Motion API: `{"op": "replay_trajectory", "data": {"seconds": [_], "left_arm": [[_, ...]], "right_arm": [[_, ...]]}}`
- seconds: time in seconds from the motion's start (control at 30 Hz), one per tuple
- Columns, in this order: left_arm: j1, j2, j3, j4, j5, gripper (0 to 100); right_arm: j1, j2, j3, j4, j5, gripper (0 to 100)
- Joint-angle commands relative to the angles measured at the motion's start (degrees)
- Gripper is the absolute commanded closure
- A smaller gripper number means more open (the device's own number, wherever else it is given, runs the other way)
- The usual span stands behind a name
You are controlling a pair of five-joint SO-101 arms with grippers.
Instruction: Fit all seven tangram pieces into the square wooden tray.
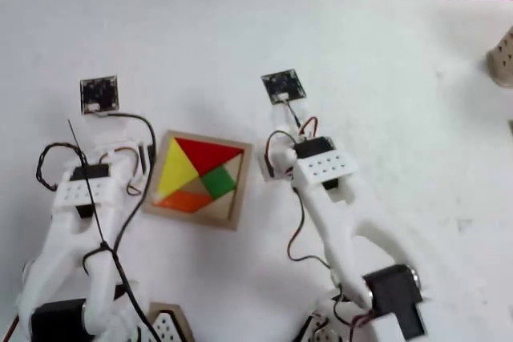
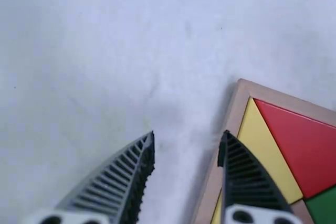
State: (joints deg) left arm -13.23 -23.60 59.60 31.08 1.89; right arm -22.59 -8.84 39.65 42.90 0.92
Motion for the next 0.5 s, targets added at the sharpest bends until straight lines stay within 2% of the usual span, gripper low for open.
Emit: {"op": "replay_trajectory", "data": {"seconds": [0.0, 0.1, 0.3, 0.47], "left_arm": [[-0.22, -1.63, -1.67, 0.09, 0.44, 79], [-0.22, -1.63, -1.67, 0.09, 0.44, 79], [0.48, -1.63, -1.49, 0.18, 0.44, 79], [6.99, -2.07, -1.67, 0.7, 0.88, 79]], "right_arm": [[0.4, 3.03, -2.2, -5.58, -0.7, 85.0], [1.63, 5.41, -3.25, -7.08, -0.7, 85.0], [4.79, 6.37, -7.3, -2.07, -4.92, 84.9], [9.98, 0.92, -8.7, 5.76, -3.96, 85.0]]}}
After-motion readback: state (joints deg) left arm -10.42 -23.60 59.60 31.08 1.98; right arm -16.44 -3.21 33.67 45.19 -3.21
